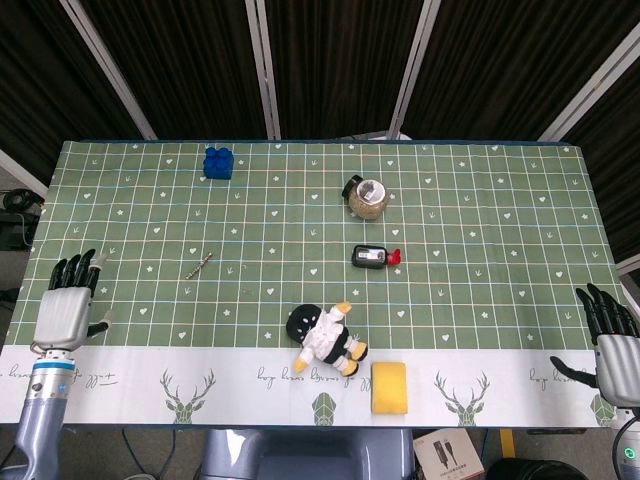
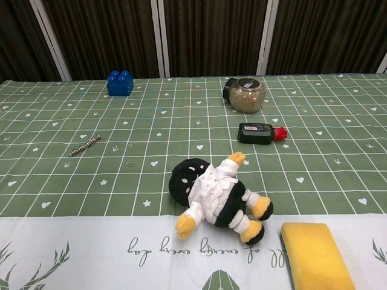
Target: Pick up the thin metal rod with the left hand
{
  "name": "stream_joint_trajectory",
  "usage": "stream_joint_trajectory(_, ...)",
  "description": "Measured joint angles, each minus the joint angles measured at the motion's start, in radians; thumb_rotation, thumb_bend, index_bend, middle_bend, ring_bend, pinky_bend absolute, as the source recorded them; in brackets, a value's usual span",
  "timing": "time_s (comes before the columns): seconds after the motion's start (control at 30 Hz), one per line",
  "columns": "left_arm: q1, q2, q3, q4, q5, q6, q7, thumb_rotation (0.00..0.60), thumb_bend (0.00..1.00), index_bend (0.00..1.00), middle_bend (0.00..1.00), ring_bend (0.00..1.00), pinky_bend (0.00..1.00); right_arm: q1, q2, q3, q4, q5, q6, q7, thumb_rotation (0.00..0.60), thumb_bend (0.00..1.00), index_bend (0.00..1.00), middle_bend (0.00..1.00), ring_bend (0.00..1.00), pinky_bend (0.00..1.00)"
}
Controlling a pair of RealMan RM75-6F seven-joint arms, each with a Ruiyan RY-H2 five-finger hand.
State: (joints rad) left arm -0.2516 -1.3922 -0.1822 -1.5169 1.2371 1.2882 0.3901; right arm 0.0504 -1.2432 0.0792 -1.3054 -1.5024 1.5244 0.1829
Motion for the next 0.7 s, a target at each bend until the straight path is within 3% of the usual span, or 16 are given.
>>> stream_joint_trajectory(0.43, -0.228, -0.252, -0.148, 0.073, -0.367, -0.073, 0.351, 0.6, 0.24, 0.09, 0.0, 0.0, 0.0, -0.003, 0.009, 0.004, -0.015, 0.014, -0.009, 0.035, 0.6, 0.04, 0.06, 0.0, 0.0, 0.12)
stream_joint_trajectory(0.7, -0.321, -0.352, -0.168, 0.186, -0.436, -0.074, 0.426, 0.6, 0.24, 0.08, 0.0, 0.0, 0.0, -0.001, 0.01, 0.007, -0.007, 0.02, -0.018, 0.057, 0.6, 0.04, 0.06, 0.0, 0.0, 0.12)
